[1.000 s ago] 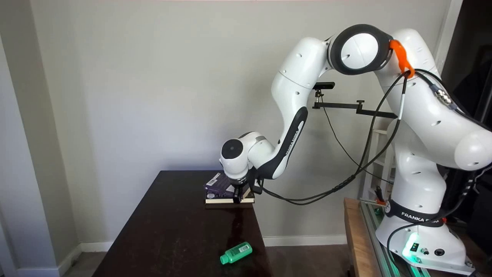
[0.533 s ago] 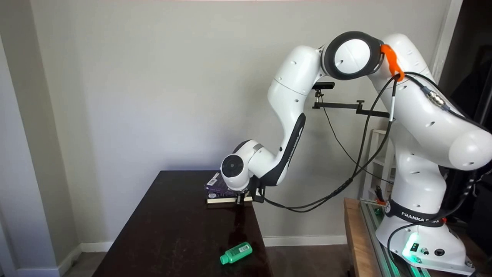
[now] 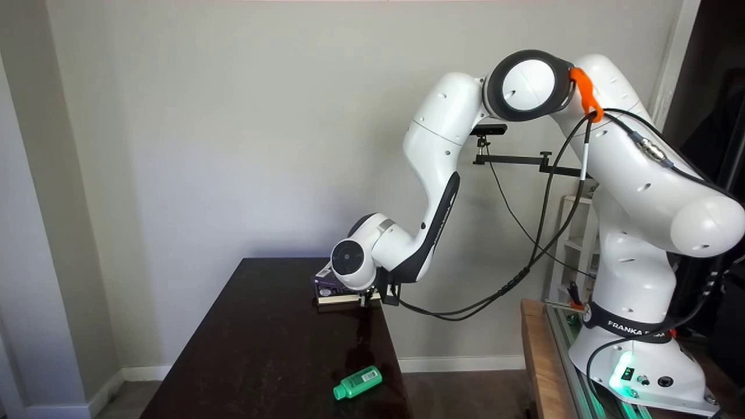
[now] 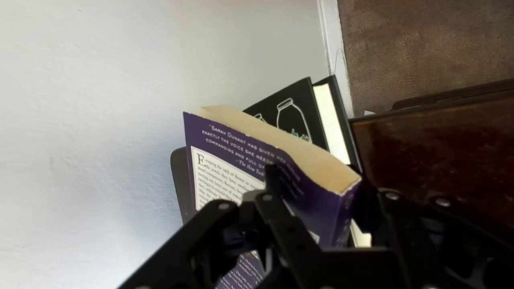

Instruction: Unstack the two books.

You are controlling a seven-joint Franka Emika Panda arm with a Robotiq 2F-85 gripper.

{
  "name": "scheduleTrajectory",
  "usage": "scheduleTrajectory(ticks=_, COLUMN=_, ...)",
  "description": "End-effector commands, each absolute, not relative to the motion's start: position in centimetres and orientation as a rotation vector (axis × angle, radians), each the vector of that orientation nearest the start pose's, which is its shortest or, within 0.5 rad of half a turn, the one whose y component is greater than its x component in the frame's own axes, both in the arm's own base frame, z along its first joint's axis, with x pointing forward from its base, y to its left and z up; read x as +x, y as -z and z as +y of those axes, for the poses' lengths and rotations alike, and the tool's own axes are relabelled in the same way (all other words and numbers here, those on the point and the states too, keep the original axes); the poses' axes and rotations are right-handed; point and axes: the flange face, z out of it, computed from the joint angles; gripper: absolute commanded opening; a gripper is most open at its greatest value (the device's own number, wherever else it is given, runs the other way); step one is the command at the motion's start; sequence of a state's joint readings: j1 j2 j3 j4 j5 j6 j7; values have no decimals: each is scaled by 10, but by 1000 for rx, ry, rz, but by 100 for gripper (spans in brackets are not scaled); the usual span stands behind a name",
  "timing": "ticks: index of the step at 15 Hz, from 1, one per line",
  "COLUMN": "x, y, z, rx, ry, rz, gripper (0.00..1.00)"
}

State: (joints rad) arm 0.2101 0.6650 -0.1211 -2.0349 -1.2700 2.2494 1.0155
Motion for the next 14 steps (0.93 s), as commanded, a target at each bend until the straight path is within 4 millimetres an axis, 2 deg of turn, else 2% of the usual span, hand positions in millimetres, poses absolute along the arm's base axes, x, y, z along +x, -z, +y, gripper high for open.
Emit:
scheduleTrajectory(ticks=1, x=557, y=-94, z=18, rx=2237, ry=-129, rz=164, gripper=17)
scheduleTrajectory(ticks=4, x=566, y=-115, z=23, rx=2313, ry=-153, rz=106, gripper=16)
scheduleTrajectory(ticks=11, x=601, y=-196, z=29, rx=2589, ry=-208, rz=-154, gripper=16)
scheduleTrajectory(ticks=14, x=609, y=-213, z=33, rx=2706, ry=-258, rz=-258, gripper=16)
